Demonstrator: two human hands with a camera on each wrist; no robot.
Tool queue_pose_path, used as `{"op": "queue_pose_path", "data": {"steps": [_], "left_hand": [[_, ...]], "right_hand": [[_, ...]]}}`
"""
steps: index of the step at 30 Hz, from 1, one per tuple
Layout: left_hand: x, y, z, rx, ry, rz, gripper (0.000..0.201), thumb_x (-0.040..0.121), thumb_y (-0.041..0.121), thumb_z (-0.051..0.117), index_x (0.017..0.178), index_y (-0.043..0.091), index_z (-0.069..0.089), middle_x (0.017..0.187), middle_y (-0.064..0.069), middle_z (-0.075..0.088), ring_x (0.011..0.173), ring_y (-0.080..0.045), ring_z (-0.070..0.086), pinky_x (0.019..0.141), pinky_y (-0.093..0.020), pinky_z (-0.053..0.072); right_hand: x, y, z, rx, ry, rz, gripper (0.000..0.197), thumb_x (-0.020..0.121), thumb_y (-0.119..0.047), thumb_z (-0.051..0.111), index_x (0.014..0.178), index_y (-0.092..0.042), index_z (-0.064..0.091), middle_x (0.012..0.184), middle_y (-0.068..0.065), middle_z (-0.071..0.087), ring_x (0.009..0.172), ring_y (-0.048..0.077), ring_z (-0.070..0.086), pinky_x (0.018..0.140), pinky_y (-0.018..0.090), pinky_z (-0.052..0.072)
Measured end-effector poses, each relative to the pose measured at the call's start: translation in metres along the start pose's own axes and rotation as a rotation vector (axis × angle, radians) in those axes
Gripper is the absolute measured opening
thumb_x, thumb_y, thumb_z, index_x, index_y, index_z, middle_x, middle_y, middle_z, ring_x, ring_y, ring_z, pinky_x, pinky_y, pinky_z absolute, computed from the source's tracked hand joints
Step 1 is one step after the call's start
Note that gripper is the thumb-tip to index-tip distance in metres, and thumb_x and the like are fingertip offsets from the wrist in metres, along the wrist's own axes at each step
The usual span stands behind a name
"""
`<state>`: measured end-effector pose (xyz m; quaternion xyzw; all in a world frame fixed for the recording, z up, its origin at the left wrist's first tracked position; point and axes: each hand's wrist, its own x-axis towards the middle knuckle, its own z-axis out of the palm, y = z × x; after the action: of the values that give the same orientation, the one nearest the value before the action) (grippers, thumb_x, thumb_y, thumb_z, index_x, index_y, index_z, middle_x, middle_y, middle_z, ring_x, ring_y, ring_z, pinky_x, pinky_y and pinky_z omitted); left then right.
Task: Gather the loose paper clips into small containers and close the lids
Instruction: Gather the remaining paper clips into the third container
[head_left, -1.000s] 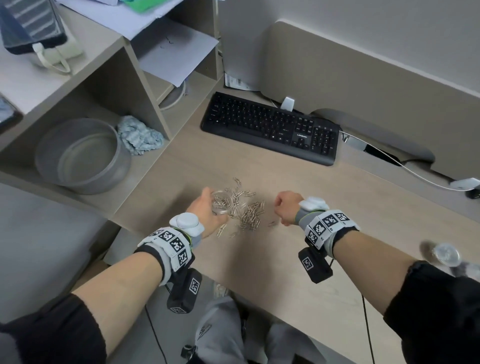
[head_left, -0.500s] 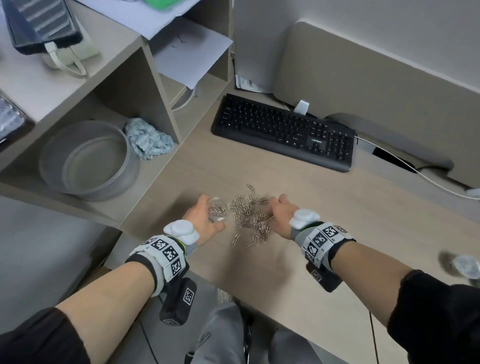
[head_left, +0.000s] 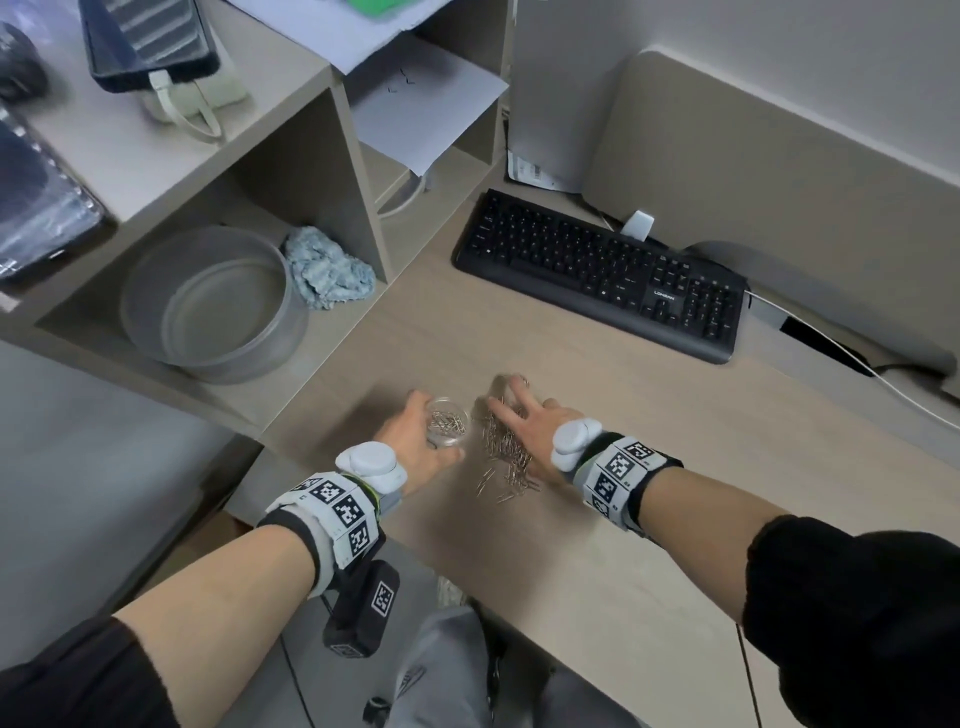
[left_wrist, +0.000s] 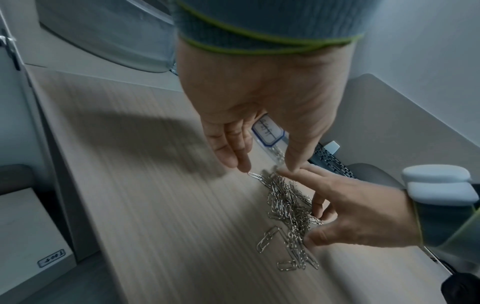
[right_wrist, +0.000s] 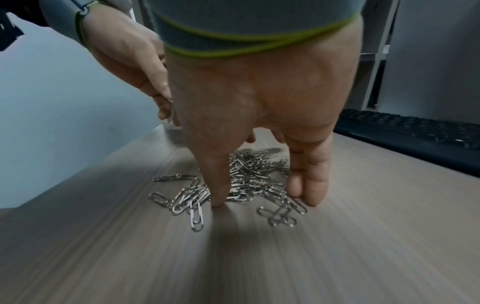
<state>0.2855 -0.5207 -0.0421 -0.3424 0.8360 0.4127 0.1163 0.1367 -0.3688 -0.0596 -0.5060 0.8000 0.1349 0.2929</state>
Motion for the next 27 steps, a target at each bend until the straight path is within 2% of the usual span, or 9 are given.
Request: {"op": "queue_pose_path", "data": {"steps": [3,6,9,13,16,18,20,22,27], "left_hand": [[-0.002,0.001,0.000,-0.006,0.022,-0.016,0.065,0.072,0.033,0.083,0.122,0.017,0.045,0.112,-0.001,0.067,0.096,-0.023,0.066,0.087,-0.035,0.053],[-0.005,0.004,0.003,-0.010,0.035,-0.019,0.066,0.072,0.033,0.083,0.123,0.016,0.045,0.112,-0.002,0.067,0.098,-0.024,0.065,0.088,-0.036,0.053],[-0.007,0.009,0.007,0.006,0.029,-0.019,0.063,0.073,0.033,0.081,0.122,0.017,0.044,0.111,-0.002,0.066,0.096,-0.024,0.065,0.085,-0.036,0.053],[-0.009,0.015,0.017,0.037,0.015,-0.026,0.059,0.076,0.031,0.078,0.122,0.019,0.043,0.116,-0.001,0.062,0.095,-0.021,0.062,0.083,-0.033,0.051],[-0.011,0.025,0.027,0.051,0.009,-0.005,0.050,0.078,0.029,0.077,0.111,0.025,0.040,0.113,0.006,0.058,0.090,-0.019,0.061,0.076,-0.029,0.048],[-0.012,0.031,0.033,0.057,-0.005,0.006,0.051,0.077,0.029,0.077,0.110,0.026,0.038,0.113,0.004,0.059,0.095,-0.022,0.063,0.079,-0.031,0.050],[-0.012,0.037,0.040,0.067,-0.022,0.009,0.056,0.076,0.030,0.078,0.119,0.021,0.042,0.117,-0.002,0.062,0.101,-0.024,0.063,0.085,-0.033,0.051],[-0.011,0.044,0.047,0.075,-0.034,0.007,0.063,0.076,0.031,0.079,0.125,0.017,0.041,0.121,-0.005,0.062,0.103,-0.025,0.063,0.087,-0.035,0.051],[-0.013,0.069,0.067,0.065,-0.030,0.068,0.074,0.072,0.031,0.081,0.131,0.016,0.040,0.127,-0.005,0.061,0.112,-0.024,0.059,0.090,-0.032,0.047]], "right_hand": [[0.007,-0.005,-0.003,-0.013,-0.027,-0.049,0.088,0.086,-0.007,0.061,0.152,-0.035,0.010,0.158,0.013,0.002,0.119,0.041,0.049,0.089,0.044,0.052],[0.008,-0.005,-0.002,-0.042,-0.064,-0.019,0.063,0.090,0.000,0.051,0.144,-0.025,0.030,0.151,0.015,0.019,0.110,0.039,0.054,0.088,0.046,0.054],[0.004,0.006,0.003,-0.016,-0.099,-0.001,0.070,0.086,0.008,0.050,0.147,-0.016,0.026,0.152,0.020,0.018,0.103,0.041,0.060,0.082,0.044,0.056],[-0.005,0.020,0.011,0.130,-0.070,0.068,0.064,0.089,0.002,0.051,0.147,-0.013,0.030,0.142,0.018,0.043,0.107,0.039,0.062,0.086,0.042,0.054],[-0.018,0.034,0.009,0.294,-0.033,0.200,0.037,0.093,-0.008,0.050,0.130,-0.009,0.047,0.121,0.014,0.062,0.099,0.032,0.064,0.074,0.033,0.051],[-0.028,0.042,0.008,0.464,0.023,0.256,0.023,0.093,-0.012,0.053,0.115,-0.011,0.052,0.102,0.015,0.066,0.081,0.030,0.067,0.062,0.031,0.049],[-0.037,0.047,0.005,0.745,0.077,0.283,0.016,0.090,-0.010,0.056,0.105,-0.015,0.052,0.079,0.014,0.067,0.056,0.025,0.068,0.049,0.029,0.053],[-0.046,0.051,-0.004,0.909,0.132,0.281,0.012,0.090,-0.006,0.057,0.096,-0.014,0.050,0.063,0.011,0.065,0.040,0.017,0.061,0.040,0.024,0.048],[-0.071,0.056,-0.036,1.066,0.185,0.180,0.015,0.089,-0.003,0.054,0.082,-0.015,0.049,0.058,0.012,0.061,0.036,0.014,0.057,0.040,0.024,0.046]]}}
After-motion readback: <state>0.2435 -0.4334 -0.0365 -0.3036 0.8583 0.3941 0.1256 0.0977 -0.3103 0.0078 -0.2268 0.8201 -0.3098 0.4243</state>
